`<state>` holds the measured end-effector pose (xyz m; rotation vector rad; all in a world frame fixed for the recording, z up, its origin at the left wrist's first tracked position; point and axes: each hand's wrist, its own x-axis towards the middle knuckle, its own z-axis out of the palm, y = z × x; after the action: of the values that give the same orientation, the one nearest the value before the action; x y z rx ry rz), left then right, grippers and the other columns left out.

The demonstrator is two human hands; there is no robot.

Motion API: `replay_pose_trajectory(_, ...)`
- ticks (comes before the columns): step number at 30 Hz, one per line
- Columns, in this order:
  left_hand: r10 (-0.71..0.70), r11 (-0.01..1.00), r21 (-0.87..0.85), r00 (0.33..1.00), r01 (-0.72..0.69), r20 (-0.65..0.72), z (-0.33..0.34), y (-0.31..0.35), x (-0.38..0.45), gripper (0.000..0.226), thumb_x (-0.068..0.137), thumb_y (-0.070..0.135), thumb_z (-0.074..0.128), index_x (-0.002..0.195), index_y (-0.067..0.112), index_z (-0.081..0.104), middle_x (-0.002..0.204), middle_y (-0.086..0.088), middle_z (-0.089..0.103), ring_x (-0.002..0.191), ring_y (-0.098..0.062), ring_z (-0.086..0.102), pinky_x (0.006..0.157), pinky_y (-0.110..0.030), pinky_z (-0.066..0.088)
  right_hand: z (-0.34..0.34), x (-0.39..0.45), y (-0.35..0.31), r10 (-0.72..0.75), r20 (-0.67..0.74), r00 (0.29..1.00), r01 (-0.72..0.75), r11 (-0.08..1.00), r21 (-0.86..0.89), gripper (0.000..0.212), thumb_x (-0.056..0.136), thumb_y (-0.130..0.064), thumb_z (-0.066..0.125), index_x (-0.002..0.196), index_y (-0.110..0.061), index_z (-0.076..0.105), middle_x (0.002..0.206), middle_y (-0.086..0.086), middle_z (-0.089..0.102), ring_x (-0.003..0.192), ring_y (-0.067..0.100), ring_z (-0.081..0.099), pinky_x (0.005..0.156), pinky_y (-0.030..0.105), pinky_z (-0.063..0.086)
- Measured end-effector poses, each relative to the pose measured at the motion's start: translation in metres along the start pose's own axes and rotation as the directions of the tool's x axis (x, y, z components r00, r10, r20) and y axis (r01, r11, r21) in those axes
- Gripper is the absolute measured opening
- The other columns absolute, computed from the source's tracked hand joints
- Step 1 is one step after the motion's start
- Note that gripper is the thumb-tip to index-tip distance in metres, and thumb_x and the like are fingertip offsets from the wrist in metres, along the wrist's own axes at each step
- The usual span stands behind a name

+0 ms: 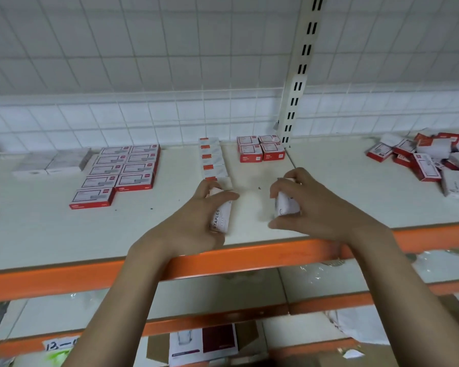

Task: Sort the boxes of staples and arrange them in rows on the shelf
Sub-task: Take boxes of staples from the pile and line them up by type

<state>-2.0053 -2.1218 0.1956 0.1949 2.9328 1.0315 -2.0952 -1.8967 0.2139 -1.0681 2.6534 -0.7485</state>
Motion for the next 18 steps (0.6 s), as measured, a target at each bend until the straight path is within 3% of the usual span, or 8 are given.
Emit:
replay_pose_trajectory(3,-0.055,0.995,-0.088,0.998,0.053,-0.025,0.0,-0.004,-0.007,0.068,0.07,0.015,0.076,0.13,0.026,0.046,0.119,0.01,0.026,0.104,-0.004,0.045,0.076,-0.001,0.036,0.007,0.003,-0.012,-0.035,-0.048,0.998,0.034,0.999,-0.027,0.023,0.083,-0.047,0.06,0.097,-0.031,0.052,0.109,-0.008,0.038,0.093,0.011,0.052,0.083,0.026,0.045)
replay_pose_trajectory(6,-0.111,0.991,-0.09,0.987,0.1,-0.118,0.003,-0.004,-0.007,0.065,0.068,0.036,0.08,0.124,0.024,0.05,0.114,0.009,0.03,0.104,-0.006,0.041,0.089,-0.01,0.033,0.01,0.008,-0.019,-0.081,-0.05,0.995,0.078,0.995,-0.061,0.011,0.091,-0.035,0.053,0.096,-0.024,0.054,0.11,-0.006,0.039,0.09,0.013,0.056,0.081,0.029,0.047)
replay_pose_trajectory(8,-0.128,0.99,-0.079,0.975,0.116,-0.183,0.005,-0.006,-0.006,0.058,0.07,0.035,0.079,0.119,0.022,0.053,0.113,0.006,0.032,0.102,-0.007,0.042,0.087,-0.007,0.032,0.011,0.012,-0.02,-0.108,-0.039,0.993,0.104,0.991,-0.089,0.008,0.093,-0.027,0.052,0.099,-0.023,0.055,0.114,-0.005,0.037,0.095,0.017,0.054,0.08,0.028,0.046)
replay_pose_trajectory(11,-0.106,0.991,-0.109,0.959,0.08,-0.264,0.003,-0.008,-0.003,0.047,0.073,0.02,0.078,0.113,0.018,0.053,0.112,0.003,0.038,0.096,-0.008,0.046,0.078,0.003,0.032,0.01,0.018,-0.015,-0.118,-0.007,0.993,0.116,0.988,-0.102,0.019,0.093,-0.022,0.052,0.111,-0.027,0.052,0.126,-0.004,0.028,0.106,0.014,0.044,0.079,0.022,0.038)
replay_pose_trajectory(15,-0.108,0.989,-0.129,0.952,0.073,-0.287,-0.002,-0.01,0.003,0.057,0.072,0.014,0.077,0.113,0.028,0.041,0.114,0.003,0.045,0.092,-0.007,0.049,0.071,-0.005,0.038,0.007,0.026,-0.01,-0.097,-0.013,0.995,0.097,0.995,-0.022,0.059,0.082,-0.017,0.066,0.128,-0.033,0.031,0.131,-0.011,0.024,0.109,0.011,0.041,0.086,0.029,0.044)
replay_pose_trajectory(18,-0.151,0.983,-0.145,0.936,0.109,-0.318,-0.003,-0.01,0.008,0.068,0.069,0.012,0.079,0.121,0.021,0.036,0.113,0.003,0.045,0.079,-0.002,0.05,0.061,-0.006,0.037,0.006,0.037,-0.005,-0.078,-0.035,0.996,0.078,0.997,-0.002,0.063,0.079,-0.017,0.07,0.128,-0.023,0.031,0.129,-0.007,0.032,0.109,0.011,0.043,0.084,0.028,0.044)
